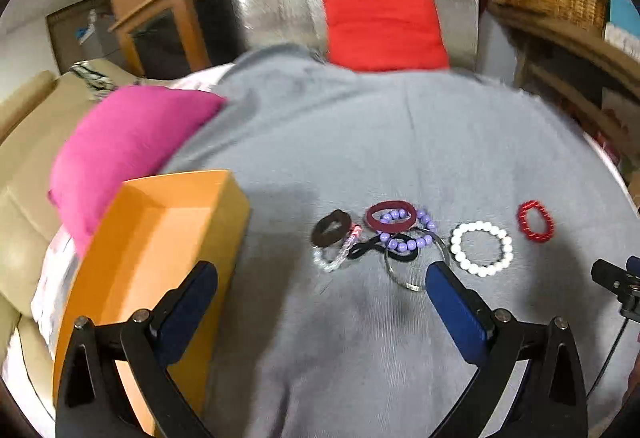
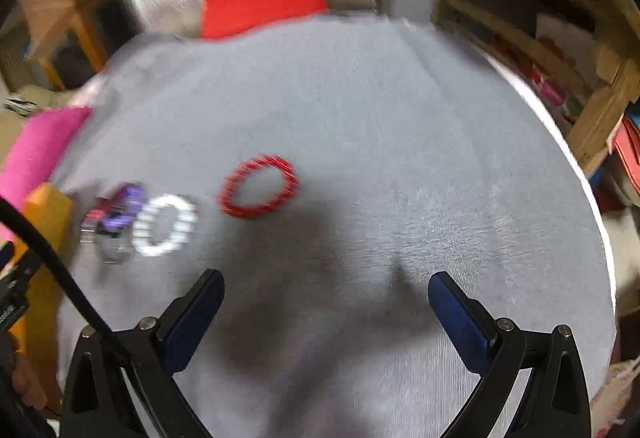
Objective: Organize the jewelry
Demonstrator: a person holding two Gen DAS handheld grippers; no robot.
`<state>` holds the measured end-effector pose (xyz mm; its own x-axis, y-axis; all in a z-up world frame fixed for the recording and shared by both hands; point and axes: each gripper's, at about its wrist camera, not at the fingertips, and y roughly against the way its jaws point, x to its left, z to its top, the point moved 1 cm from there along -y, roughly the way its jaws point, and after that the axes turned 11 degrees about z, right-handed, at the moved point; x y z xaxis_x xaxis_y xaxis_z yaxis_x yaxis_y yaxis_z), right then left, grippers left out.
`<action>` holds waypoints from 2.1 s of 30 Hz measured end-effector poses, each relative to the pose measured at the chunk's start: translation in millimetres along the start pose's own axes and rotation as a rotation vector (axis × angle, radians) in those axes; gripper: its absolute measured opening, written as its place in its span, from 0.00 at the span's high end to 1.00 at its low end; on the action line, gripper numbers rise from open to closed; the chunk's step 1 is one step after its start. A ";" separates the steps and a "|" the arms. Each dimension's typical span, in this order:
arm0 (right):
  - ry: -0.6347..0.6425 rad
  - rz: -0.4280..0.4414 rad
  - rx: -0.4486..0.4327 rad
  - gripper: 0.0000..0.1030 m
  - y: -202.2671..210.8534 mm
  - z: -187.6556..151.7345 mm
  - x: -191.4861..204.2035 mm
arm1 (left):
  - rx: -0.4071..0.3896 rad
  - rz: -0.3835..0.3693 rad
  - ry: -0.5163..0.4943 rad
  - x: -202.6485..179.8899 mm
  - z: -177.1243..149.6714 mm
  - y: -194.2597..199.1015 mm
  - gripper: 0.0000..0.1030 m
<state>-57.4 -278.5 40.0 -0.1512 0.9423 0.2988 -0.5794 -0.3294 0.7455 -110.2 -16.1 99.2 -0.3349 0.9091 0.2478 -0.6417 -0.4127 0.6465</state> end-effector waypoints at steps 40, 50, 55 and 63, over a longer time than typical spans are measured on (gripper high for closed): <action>0.231 0.062 -0.165 0.01 54.5 -29.7 94.6 | -0.100 0.098 0.055 33.3 -18.3 23.8 0.00; 0.212 0.079 -0.163 0.01 55.4 -28.6 91.9 | -0.099 0.104 0.053 32.2 -17.0 23.5 0.00; 0.207 0.081 -0.162 0.01 55.2 -27.8 90.7 | -0.097 0.104 0.050 31.6 -16.5 22.8 0.00; 0.183 0.092 -0.153 0.02 52.2 -25.7 86.2 | -0.084 0.103 0.051 31.5 -16.2 18.3 0.00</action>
<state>-121.2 -212.9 89.3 -0.3430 0.9087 0.2380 -0.6692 -0.4142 0.6169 -143.7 4.1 107.1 -0.4348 0.8586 0.2716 -0.6570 -0.5087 0.5564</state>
